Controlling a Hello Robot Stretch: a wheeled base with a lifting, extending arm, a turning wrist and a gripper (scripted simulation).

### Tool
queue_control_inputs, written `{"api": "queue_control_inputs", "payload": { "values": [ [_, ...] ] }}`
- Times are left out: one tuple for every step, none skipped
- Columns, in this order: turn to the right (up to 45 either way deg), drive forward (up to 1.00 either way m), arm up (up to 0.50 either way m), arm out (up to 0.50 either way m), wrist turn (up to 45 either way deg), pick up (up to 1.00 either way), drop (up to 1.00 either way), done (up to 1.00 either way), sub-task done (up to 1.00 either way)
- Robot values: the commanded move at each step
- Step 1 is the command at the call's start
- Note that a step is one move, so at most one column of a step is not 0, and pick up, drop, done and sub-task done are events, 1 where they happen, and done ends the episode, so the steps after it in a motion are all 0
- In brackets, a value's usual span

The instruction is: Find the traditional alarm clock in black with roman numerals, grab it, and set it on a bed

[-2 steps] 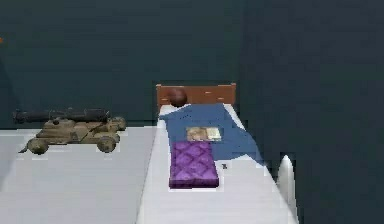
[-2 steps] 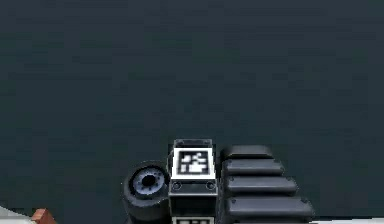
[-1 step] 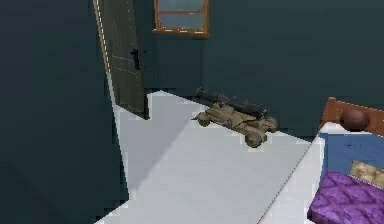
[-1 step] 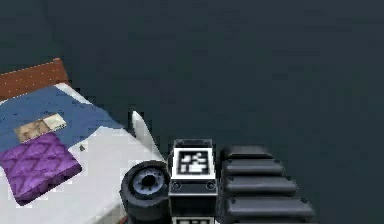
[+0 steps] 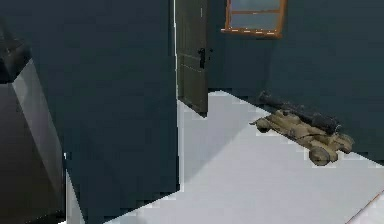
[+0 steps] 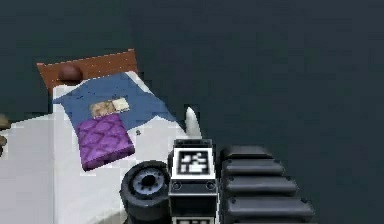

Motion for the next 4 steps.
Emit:
{"api": "queue_control_inputs", "payload": {
  "values": [
    [0.0, 0.1, 0.0, 0.0, 0.0, 0.0, 0.0, 0.0, 0.0],
    [15.0, 0.0, 0.0, 0.0, 0.0, 0.0, 0.0, 0.0, 0.0],
    [0.0, 0.9, 0.0, 0.0, 0.0, 0.0, 0.0, 0.0, 0.0],
    [45.0, 0.0, 0.0, 0.0, 0.0, 0.0, 0.0, 0.0, 0.0]
  ]
}}
